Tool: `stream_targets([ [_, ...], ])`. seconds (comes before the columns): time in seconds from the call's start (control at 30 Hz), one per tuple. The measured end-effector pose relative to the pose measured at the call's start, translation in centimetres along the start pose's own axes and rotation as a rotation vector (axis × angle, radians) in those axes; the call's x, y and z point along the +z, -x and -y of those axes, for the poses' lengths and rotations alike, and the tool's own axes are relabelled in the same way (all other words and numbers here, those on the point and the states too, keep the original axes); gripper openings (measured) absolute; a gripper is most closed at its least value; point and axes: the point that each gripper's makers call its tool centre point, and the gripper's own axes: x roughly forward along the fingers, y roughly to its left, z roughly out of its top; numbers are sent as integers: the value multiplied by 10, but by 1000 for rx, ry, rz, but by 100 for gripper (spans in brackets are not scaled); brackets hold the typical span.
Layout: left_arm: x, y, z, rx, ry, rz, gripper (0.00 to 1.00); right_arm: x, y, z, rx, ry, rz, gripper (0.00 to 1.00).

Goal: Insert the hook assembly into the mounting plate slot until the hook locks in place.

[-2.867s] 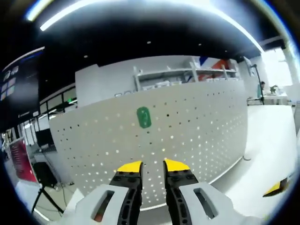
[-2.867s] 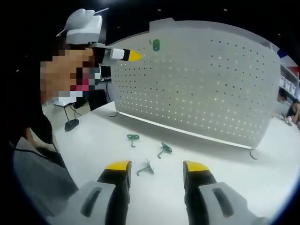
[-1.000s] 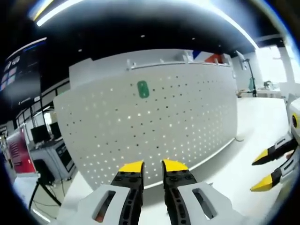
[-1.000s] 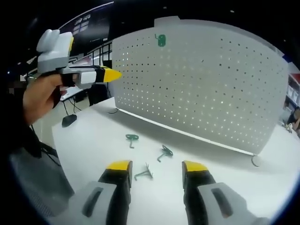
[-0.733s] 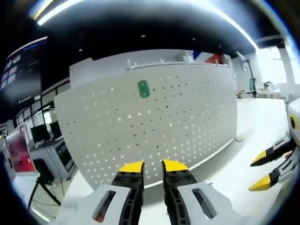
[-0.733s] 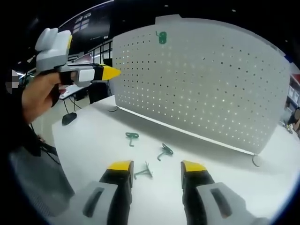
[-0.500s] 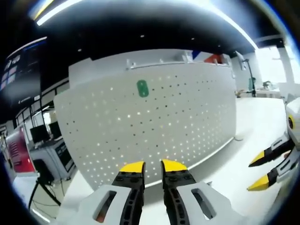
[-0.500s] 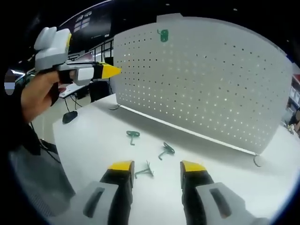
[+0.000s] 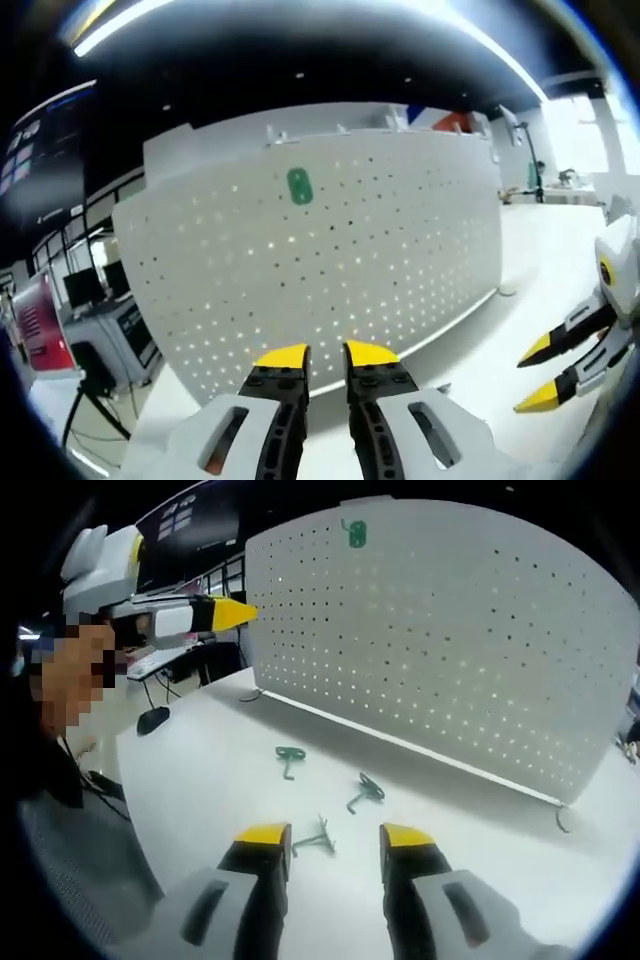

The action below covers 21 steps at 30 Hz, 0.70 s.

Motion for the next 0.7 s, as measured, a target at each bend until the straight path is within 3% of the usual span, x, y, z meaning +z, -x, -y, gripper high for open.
stream_targets([
  [0.7,-9,2,7,-22,-20,-25,12,-28,-28,-1,68,14,-118,22],
])
